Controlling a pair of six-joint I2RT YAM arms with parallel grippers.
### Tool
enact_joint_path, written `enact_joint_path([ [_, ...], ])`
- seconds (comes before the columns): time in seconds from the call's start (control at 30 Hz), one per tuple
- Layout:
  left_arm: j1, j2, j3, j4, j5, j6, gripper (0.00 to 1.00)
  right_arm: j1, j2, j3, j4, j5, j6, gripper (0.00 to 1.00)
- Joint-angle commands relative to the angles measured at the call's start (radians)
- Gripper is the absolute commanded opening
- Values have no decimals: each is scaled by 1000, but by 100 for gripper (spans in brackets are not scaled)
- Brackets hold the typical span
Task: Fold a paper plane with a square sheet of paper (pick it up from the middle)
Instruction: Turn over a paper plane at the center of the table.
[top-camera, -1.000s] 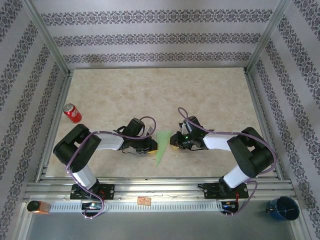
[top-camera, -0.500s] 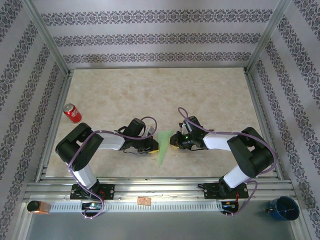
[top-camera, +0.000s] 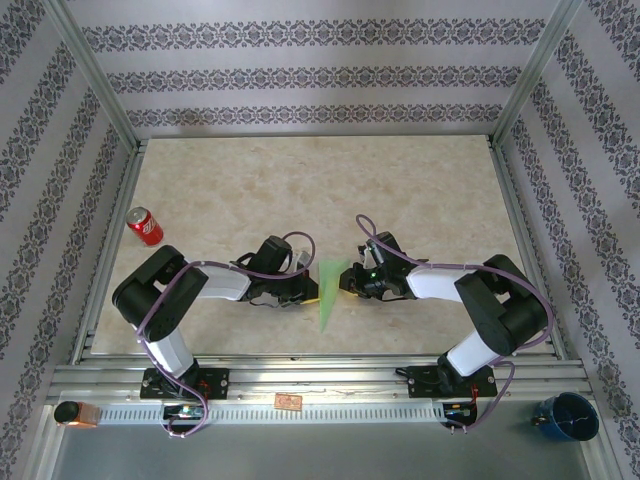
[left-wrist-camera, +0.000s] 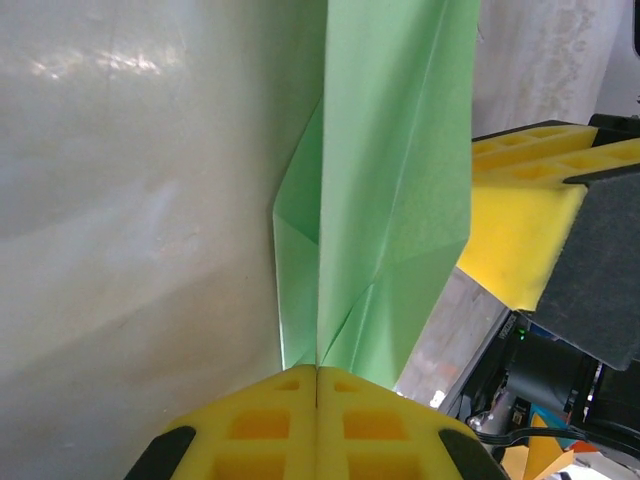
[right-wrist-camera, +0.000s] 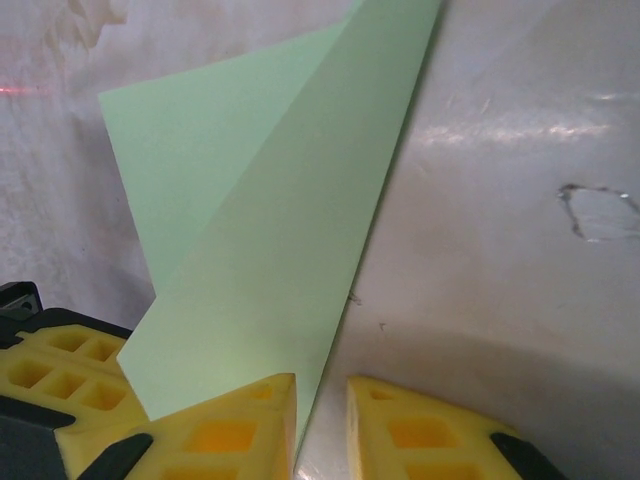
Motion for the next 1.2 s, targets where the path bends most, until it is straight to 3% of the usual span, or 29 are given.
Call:
enact_joint_path([
  [0.0,-9,-72,3,-50,-45,15,0,36,-41,2,17,40,9,24],
  [0.2,-15,-191,62,-305,-211,111,0,35,-158,-13,15,57,46,32],
  [0.47,-25,-236,130,-471,-302,161,0,73,-163,49,38,-8,75,41],
  [0.83,-48,-228,151,-510,-328,169,0,127,-8,140,42,24,121,40],
  [1.17,-56,-214,157,-514,-329,173,0,138,85,210,34,-35,104,39],
])
